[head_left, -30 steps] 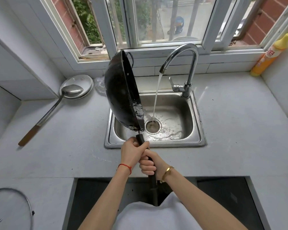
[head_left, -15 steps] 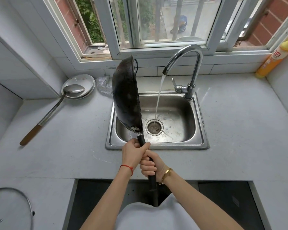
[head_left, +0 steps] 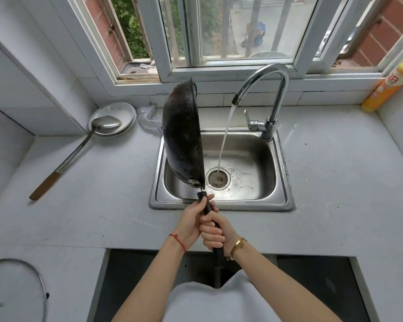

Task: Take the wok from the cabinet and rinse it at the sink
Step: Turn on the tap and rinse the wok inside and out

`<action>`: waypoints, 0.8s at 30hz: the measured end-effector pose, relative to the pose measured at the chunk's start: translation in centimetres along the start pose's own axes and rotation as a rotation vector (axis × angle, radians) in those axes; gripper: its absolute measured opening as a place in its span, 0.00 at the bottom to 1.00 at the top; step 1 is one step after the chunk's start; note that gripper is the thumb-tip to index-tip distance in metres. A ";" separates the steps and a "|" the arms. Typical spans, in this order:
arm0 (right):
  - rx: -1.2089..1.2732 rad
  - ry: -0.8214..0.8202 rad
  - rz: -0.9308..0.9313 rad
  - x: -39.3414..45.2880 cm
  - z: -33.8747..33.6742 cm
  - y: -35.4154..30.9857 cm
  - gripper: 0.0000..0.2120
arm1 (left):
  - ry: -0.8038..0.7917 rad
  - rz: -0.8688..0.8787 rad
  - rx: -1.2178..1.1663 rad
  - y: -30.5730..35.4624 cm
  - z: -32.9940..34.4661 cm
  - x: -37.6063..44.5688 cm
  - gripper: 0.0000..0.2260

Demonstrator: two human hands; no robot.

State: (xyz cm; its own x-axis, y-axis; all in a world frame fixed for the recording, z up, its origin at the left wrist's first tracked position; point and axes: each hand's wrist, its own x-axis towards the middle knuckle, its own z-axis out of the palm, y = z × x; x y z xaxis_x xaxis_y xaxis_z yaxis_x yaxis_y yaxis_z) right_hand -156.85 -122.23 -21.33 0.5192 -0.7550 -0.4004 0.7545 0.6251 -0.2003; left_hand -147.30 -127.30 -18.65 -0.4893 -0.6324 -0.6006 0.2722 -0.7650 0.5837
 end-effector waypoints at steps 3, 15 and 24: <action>-0.009 -0.012 0.000 0.0 -0.3 -0.1 0.22 | 0.029 0.030 0.048 -0.4 -0.3 0.6 0.09; -0.880 0.811 -0.105 -3.3 1.2 -0.4 0.13 | 0.051 0.027 0.108 -2.2 0.4 2.2 0.05; -1.113 1.019 -0.389 -2.1 -0.5 1.8 0.12 | 0.094 0.084 0.244 -3.0 0.9 2.1 0.04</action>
State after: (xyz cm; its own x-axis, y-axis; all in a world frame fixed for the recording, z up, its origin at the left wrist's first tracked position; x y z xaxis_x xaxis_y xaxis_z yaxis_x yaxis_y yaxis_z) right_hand -156.74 -119.43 -21.30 -0.4603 -0.7391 -0.4917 -0.1334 0.6052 -0.7848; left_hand -149.87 -126.21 -21.15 -0.3910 -0.7100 -0.5857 0.0956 -0.6643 0.7414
